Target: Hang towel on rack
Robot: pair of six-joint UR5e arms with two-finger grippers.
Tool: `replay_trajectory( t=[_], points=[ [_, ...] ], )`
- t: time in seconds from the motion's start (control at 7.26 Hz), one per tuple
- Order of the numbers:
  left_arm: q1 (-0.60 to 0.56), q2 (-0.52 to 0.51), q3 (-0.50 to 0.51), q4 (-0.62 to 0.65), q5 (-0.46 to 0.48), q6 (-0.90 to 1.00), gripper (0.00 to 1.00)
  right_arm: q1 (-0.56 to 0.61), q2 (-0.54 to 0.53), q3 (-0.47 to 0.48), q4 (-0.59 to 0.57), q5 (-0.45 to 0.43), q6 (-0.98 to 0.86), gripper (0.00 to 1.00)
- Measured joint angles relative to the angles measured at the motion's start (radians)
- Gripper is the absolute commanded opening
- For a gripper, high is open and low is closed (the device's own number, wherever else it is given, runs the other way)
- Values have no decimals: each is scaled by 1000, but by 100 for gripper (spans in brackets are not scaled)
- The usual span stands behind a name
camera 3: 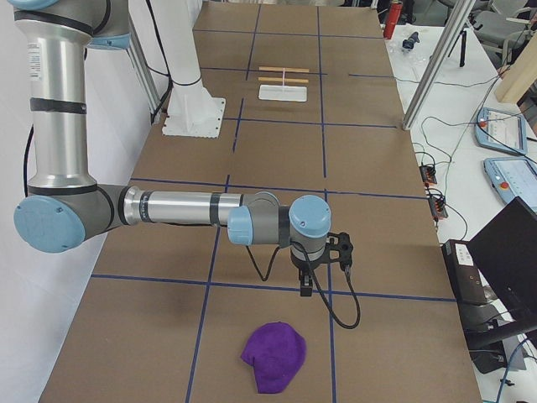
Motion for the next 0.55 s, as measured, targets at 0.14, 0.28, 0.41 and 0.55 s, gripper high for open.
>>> replay_trajectory(
  t=[0.14, 0.28, 0.41, 0.55],
  points=[
    [0, 0, -3, 0, 0, 0, 100, 0, 0, 0, 0, 1, 0, 100],
    [-1, 0, -8, 1, 0, 0, 100, 0, 1, 1, 1, 2, -1, 100],
    [-1, -2, -15, 1, 0, 0, 100, 0, 4, 9, 2, 3, -3, 100],
    [-2, -1, -25, 1, 0, 0, 100, 0, 8, 22, 5, 1, -4, 100]
  ],
)
